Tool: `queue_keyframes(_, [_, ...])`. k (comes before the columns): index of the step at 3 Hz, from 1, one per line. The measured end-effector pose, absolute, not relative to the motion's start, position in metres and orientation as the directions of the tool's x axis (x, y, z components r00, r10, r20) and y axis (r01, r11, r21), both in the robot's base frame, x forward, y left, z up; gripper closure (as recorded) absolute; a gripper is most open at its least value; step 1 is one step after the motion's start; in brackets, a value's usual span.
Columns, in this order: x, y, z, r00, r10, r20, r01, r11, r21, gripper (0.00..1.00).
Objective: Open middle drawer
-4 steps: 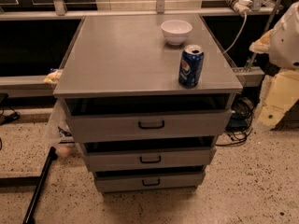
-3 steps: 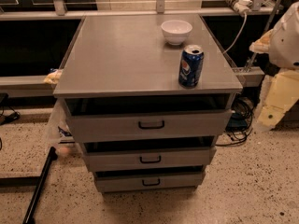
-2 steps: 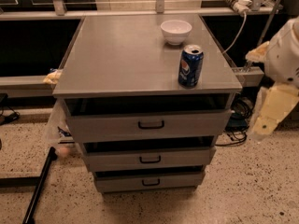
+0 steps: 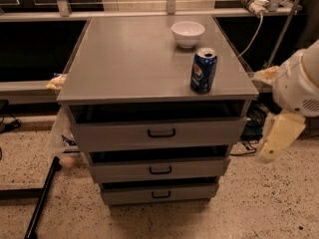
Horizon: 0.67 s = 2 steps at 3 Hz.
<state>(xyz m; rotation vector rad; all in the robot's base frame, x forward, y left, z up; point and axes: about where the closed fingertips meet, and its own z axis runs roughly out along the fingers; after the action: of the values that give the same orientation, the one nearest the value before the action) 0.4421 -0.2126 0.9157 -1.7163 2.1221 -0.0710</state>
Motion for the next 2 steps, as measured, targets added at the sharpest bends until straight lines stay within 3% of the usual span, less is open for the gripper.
queue_keyframes(1, [0.451,-0.195,0.825,-0.108,-0.929,-0.355,-0.958,0.193,-0.214,0.00])
queue_keyframes(2, [0.469,-0.192,0.792,-0.104,-0.918,-0.383,-0.954,0.201,-0.223,0.00])
